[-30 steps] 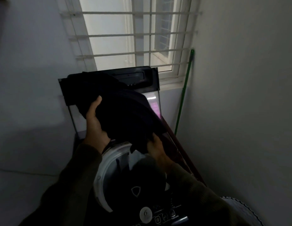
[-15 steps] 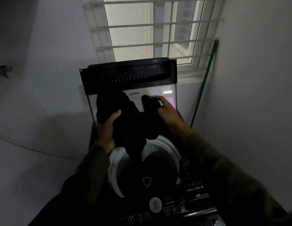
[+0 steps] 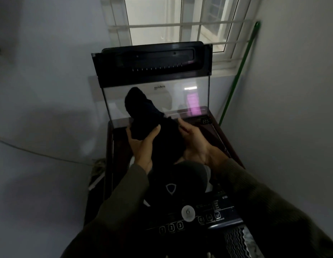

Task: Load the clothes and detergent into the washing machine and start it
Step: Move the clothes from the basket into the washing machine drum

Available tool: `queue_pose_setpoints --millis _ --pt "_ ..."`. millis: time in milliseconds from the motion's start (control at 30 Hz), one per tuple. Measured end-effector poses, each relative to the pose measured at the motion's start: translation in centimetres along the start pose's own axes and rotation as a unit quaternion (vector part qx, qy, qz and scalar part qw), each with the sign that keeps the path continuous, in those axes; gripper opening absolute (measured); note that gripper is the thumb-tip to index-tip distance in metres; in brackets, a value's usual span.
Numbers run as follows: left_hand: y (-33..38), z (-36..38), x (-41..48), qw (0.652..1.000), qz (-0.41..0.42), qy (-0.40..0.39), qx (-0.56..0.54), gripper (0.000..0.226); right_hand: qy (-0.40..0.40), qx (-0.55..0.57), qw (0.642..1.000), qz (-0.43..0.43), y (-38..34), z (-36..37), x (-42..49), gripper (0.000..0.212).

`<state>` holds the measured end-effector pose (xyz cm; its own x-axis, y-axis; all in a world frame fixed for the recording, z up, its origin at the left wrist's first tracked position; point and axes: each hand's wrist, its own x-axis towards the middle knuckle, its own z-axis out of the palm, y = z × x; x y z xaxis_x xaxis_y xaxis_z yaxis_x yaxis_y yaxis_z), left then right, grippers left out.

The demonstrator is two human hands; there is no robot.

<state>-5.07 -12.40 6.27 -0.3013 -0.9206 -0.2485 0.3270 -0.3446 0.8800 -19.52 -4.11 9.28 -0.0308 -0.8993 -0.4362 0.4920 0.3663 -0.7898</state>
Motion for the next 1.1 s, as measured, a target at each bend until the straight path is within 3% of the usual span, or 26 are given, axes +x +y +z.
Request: queue_pose_setpoints --millis 67,167,367,467,533,633,700,900,1100 --pt "-1.4 -0.5 -1.3 0.999 0.018 -0.001 0.031 0.074 0.046 -0.053 0.997 -0.024 1.2 1.0 -0.2 0.055" --pt "-3.2 -2.1 -2.1 0.993 0.000 -0.077 0.089 0.063 0.103 -0.066 0.990 -0.069 4.4 0.4 0.6 0.048" --pt "-6.2 -4.9 -0.7 0.977 -0.102 -0.118 0.146 0.049 0.136 -0.098 0.986 -0.003 9.0 -2.2 2.2 0.069" --pt "-7.9 -5.5 0.5 0.966 -0.170 -0.129 0.148 0.061 0.149 -0.115 0.982 0.013 10.2 -3.3 2.6 0.068" --pt "-8.8 -5.4 1.4 0.958 -0.197 -0.116 0.174 0.064 0.162 -0.131 0.977 0.039 11.1 -4.4 3.5 0.071" --pt "-10.8 -5.4 2.5 0.952 -0.220 -0.075 0.199 0.047 0.170 -0.144 0.972 0.073 12.4 -5.7 5.7 0.095" --pt "-12.5 -5.6 3.5 0.948 -0.226 -0.045 0.221 0.052 0.196 -0.146 0.965 0.100 13.1 -6.2 7.1 0.104" --pt "-17.0 -7.6 6.6 0.930 -0.261 0.009 0.259 0.070 0.249 -0.148 0.942 0.170 16.2 -8.3 11.1 0.101" --pt "-19.9 -9.3 8.1 0.915 -0.305 0.065 0.255 0.064 0.185 -0.215 0.941 0.182 20.3 -10.7 15.1 0.105"
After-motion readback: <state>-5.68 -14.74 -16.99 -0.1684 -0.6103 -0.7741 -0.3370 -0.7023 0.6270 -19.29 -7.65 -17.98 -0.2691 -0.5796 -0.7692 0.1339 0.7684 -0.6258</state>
